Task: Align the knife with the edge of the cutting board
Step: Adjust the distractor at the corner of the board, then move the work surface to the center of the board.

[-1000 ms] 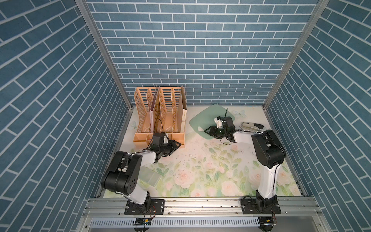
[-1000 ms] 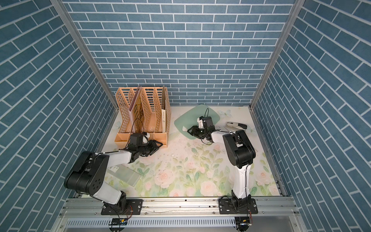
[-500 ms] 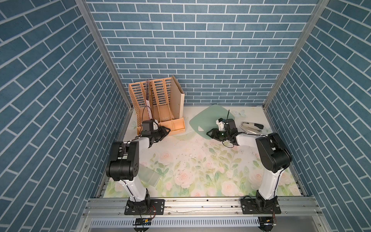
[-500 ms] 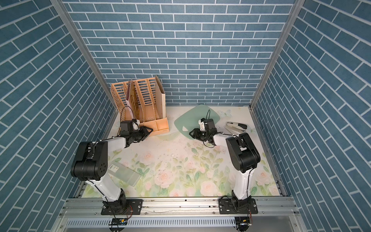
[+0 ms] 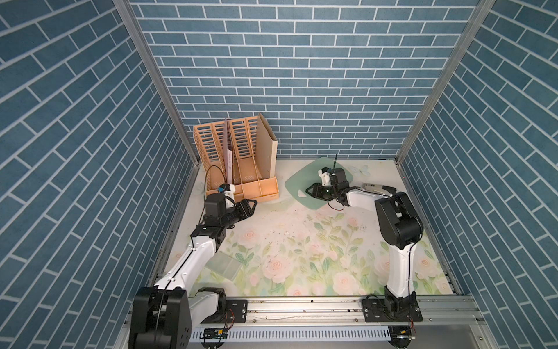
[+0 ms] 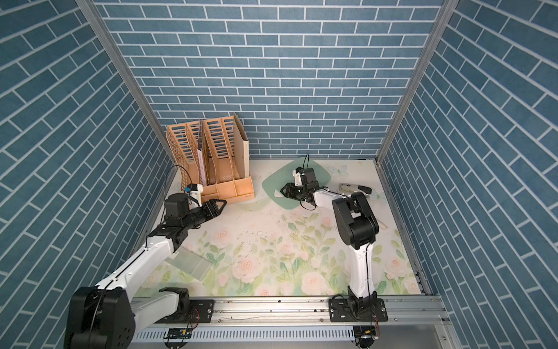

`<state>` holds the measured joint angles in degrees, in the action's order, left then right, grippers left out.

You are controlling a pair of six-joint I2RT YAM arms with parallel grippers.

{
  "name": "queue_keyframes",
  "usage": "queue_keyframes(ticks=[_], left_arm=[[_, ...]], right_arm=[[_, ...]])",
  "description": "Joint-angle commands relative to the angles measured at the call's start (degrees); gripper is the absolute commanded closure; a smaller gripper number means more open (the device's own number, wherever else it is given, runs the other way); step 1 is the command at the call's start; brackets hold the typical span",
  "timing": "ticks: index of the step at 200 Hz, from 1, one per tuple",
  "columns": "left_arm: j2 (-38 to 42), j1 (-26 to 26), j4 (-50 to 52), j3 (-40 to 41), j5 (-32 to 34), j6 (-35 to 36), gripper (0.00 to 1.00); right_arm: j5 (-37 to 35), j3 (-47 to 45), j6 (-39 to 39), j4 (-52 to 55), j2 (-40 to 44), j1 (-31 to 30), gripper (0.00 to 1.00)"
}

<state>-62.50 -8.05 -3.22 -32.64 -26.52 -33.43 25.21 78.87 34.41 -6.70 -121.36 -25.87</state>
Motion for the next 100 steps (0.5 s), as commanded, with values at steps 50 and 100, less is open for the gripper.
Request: queue_keyframes(ticks=[50,100], left_arm=[[7.57,-3.20,2.97,14.09,3.70,-4.01,0.35],[5.69,-3.20,4.04,12.96,5.38,-2.75,0.34]], right_arm=[[1.33,13.15,-0.43,8.20,-12.24,-2.80,0.56],[1.14,8.78,0.60,6.82,-9.77,-7.14,0.57]])
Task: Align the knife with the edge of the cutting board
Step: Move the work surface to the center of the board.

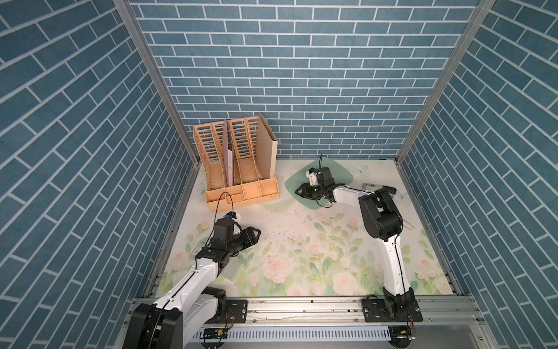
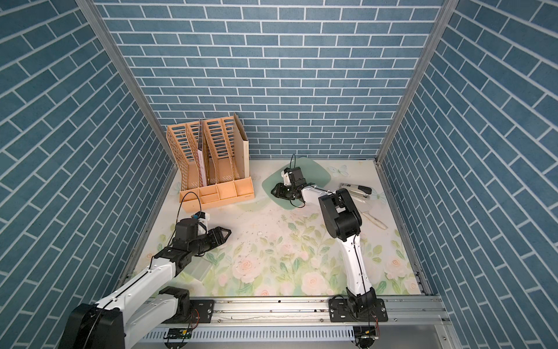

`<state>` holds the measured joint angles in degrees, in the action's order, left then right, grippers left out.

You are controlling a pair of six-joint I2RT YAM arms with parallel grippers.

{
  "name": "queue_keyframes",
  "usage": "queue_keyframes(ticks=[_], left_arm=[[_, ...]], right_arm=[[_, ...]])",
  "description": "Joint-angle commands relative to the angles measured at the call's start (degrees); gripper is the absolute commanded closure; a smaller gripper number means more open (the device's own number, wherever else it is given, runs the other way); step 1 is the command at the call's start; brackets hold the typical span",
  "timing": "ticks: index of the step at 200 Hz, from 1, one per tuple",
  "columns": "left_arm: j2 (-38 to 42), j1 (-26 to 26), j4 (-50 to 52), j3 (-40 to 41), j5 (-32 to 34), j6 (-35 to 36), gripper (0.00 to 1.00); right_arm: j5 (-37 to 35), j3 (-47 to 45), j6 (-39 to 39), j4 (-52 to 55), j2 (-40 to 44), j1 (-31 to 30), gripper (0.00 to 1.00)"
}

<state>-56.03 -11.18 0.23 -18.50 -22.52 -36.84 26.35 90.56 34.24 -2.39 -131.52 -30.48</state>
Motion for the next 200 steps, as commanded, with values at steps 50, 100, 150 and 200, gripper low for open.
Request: queue_keyframes(ticks=[50,100,150,200], left_arm=[[-3.23,-0.07,-1.81,-0.94,1.24,-0.65,0.33],[-5.42,-0.07,-4.77,-0.28,0.66,-1.79,0.33],[-6.58,-0.07,-6.38,-0.23,0.39,-2.64,0.33],[-7.69,-0.07,-6.02,-2.27,0.48,-3.40,0.32]], right_arm=[[-1.59,-13.14,6.75,-6.77,5.38,-7.25,0.57],[-3.25,-19.01,12.49,-14.89,9.20,-13.83,0.57],[-2.32,-17.51,12.52,-16.54,8.84,-17.90,0.58],[-6.50,-18.70,-5.22,-15.83,17.34,-17.98,0.60]])
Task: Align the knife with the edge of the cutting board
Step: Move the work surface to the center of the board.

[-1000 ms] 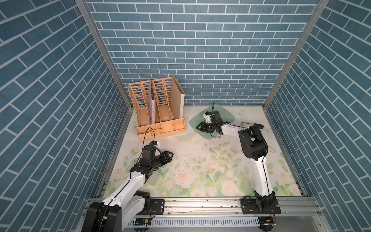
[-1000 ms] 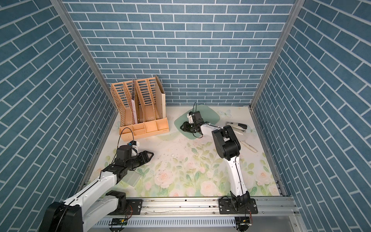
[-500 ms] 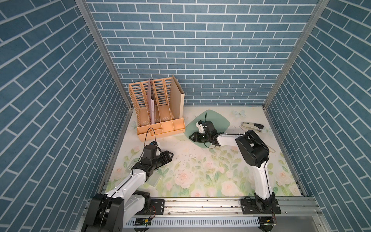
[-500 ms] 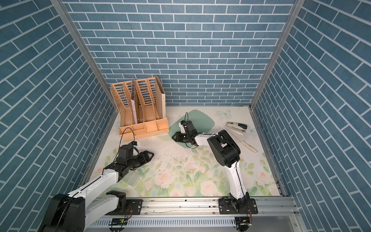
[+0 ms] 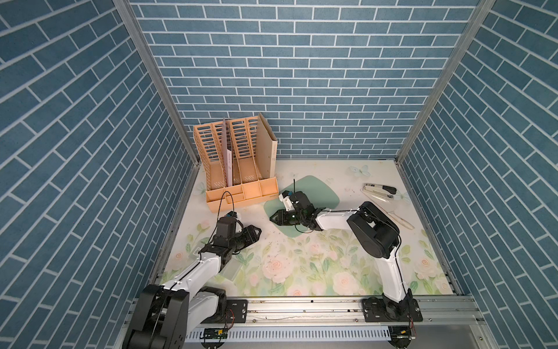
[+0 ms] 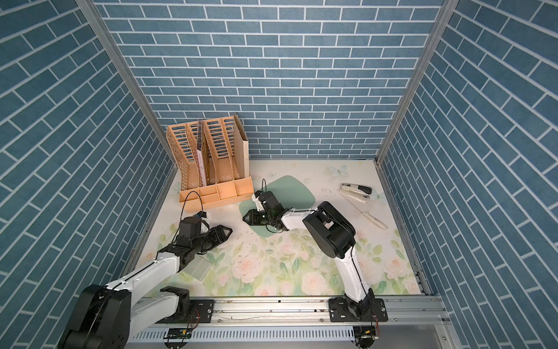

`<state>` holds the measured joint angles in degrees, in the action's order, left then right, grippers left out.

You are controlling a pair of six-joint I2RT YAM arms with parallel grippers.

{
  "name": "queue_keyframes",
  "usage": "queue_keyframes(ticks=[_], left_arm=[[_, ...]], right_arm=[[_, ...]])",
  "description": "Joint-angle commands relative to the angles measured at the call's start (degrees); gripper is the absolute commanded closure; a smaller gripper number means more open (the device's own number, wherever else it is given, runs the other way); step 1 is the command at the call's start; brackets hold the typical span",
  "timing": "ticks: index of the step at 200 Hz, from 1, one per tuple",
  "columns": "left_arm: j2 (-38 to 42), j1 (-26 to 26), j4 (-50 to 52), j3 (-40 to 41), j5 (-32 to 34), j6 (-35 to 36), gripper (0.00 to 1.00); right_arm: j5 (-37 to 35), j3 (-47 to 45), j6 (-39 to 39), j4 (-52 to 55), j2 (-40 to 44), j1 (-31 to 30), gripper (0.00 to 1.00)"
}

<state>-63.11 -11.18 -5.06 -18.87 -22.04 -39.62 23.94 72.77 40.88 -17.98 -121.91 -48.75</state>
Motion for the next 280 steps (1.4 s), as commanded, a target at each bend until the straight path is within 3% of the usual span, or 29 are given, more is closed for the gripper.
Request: queue_keyframes(ticks=[1,16,53,83,105,128,202,280], left_arm=[[-0.70,-0.07,-0.78,-1.93,-0.01,-0.68,0.32],[-1.23,-0.14,-0.83,-2.32,0.07,-0.79,0.32],[-2.88,-0.16,-1.00,-3.48,0.33,-2.21,0.31],[-4.95,-0.98,-1.06,-4.19,1.75,-4.43,0.29],[-8.21,-2.47,-0.59,-5.89,2.67,-5.41,0.27],[-10.97,-3.88,-1.21,-6.68,3.13,-6.83,0.28],[-19.82,-5.17,-2.61,-10.67,4.49,-7.39,0.26],[-28.64,-5.26,-6.34,-14.73,2.75,-6.22,0.27]], right_arm=[[-4.22,-0.89,-12.18,-0.10,7.90,0.44,0.60],[-5.89,0.09,-15.25,3.69,9.19,3.47,0.55],[-4.97,-0.18,-14.22,5.55,9.39,15.12,0.54],[-6.90,6.96,-14.34,13.18,4.47,24.45,0.50],[-9.78,7.89,-13.96,12.22,2.67,29.28,0.49],[-5.85,12.53,-12.42,15.32,-2.00,33.09,0.48],[6.63,13.85,-11.31,15.86,-8.94,35.86,0.49],[11.32,0.45,-10.30,13.06,-1.05,34.70,0.49]])
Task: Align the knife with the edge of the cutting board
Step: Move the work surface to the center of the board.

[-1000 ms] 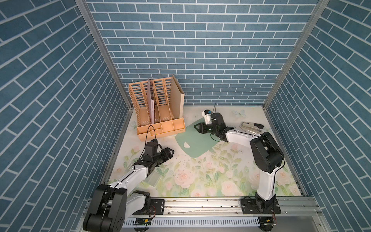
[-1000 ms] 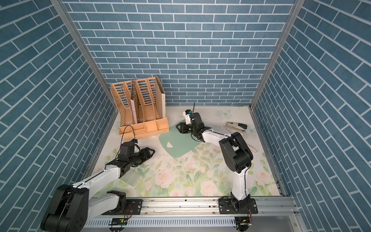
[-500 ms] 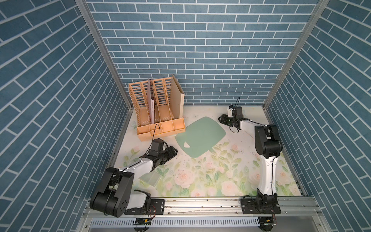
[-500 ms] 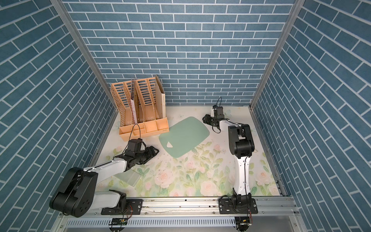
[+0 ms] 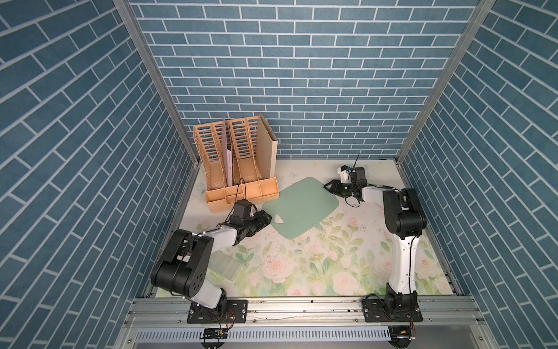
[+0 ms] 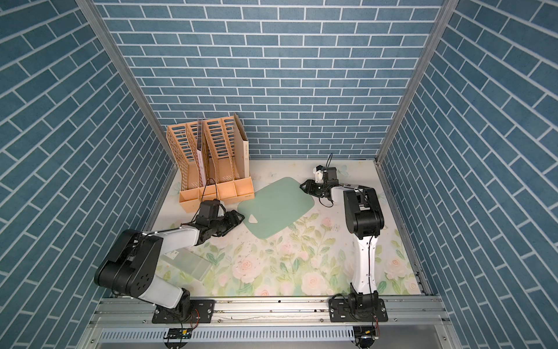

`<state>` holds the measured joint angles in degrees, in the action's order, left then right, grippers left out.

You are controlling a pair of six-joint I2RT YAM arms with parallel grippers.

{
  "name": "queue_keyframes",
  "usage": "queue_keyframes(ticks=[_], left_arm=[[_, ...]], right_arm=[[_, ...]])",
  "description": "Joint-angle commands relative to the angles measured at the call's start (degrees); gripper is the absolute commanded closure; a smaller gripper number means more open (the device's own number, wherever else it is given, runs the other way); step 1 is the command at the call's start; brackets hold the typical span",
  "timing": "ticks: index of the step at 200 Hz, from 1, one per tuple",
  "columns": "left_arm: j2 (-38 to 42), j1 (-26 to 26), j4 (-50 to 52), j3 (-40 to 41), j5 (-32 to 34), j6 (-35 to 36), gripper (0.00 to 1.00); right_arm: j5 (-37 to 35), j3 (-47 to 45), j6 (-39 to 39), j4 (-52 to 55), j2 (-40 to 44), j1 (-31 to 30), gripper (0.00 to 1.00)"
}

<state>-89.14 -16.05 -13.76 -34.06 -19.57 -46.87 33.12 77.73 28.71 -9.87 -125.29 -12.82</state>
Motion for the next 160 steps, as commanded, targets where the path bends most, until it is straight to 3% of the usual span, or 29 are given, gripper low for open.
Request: queue_keyframes(ticks=[1,111,160], left_arm=[[-2.65,-0.38,2.35,0.43,0.30,1.06,0.27],[-0.99,-0.38,4.20,2.93,3.77,4.00,0.27],[-0.62,-0.38,5.59,2.86,4.78,5.81,0.27]], right_arm=[[2.13,-4.65,1.88,4.95,2.43,-1.28,0.49],[2.29,-31.17,3.90,-4.80,17.11,-6.14,0.49],[1.73,-38.67,4.67,-7.07,22.90,-7.95,0.49]])
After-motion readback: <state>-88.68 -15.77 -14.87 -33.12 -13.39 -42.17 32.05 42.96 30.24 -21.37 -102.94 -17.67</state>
